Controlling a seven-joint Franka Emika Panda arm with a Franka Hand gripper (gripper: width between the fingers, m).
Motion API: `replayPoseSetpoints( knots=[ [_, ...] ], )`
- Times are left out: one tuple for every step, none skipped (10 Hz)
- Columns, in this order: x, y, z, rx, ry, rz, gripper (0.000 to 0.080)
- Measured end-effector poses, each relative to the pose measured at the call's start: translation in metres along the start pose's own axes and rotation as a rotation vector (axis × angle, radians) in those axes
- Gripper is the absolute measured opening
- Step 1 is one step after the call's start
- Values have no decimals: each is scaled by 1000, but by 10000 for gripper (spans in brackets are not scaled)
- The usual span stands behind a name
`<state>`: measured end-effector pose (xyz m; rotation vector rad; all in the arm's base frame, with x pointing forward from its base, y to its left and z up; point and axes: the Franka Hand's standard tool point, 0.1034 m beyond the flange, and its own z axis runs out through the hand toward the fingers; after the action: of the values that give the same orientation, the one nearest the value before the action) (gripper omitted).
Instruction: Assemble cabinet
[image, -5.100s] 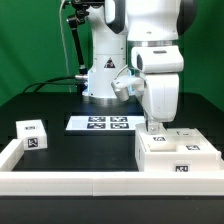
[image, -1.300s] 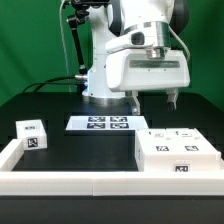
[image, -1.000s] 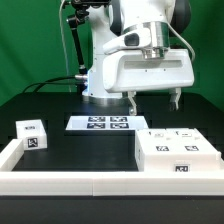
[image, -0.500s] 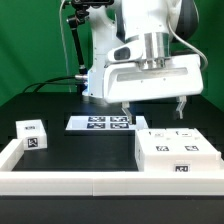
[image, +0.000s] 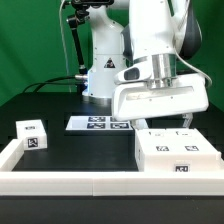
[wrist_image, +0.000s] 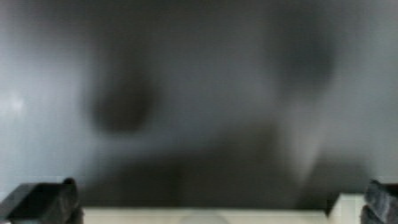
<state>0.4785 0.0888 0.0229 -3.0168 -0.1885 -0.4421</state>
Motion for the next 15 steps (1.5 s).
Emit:
replayPoseSetpoints(
  knots=[
    [0,0,0,0,0,-1,797],
    [-1,0,0,0,-1,-2,797],
    [-1,0,0,0,-1,-2,797],
    [-1,3,3,-2,-7,7,797],
    [2,10,8,-8,-19,30,797],
    [13,15,13,-11,-15,43,797],
    [17,18,18,-11,-15,52,797],
    [17,19,21,-11,-18,54,797],
    [16,19,23,-10,-23,55,797],
    [16,18,23,-9,-22,53,797],
    [16,15,23,-7,-22,49,797],
    [16,11,24,-5,-23,41,797],
    [16,8,24,-3,-23,37,708],
    [16,7,24,-3,-23,35,525],
    [16,8,23,-4,-19,32,389]
  ],
)
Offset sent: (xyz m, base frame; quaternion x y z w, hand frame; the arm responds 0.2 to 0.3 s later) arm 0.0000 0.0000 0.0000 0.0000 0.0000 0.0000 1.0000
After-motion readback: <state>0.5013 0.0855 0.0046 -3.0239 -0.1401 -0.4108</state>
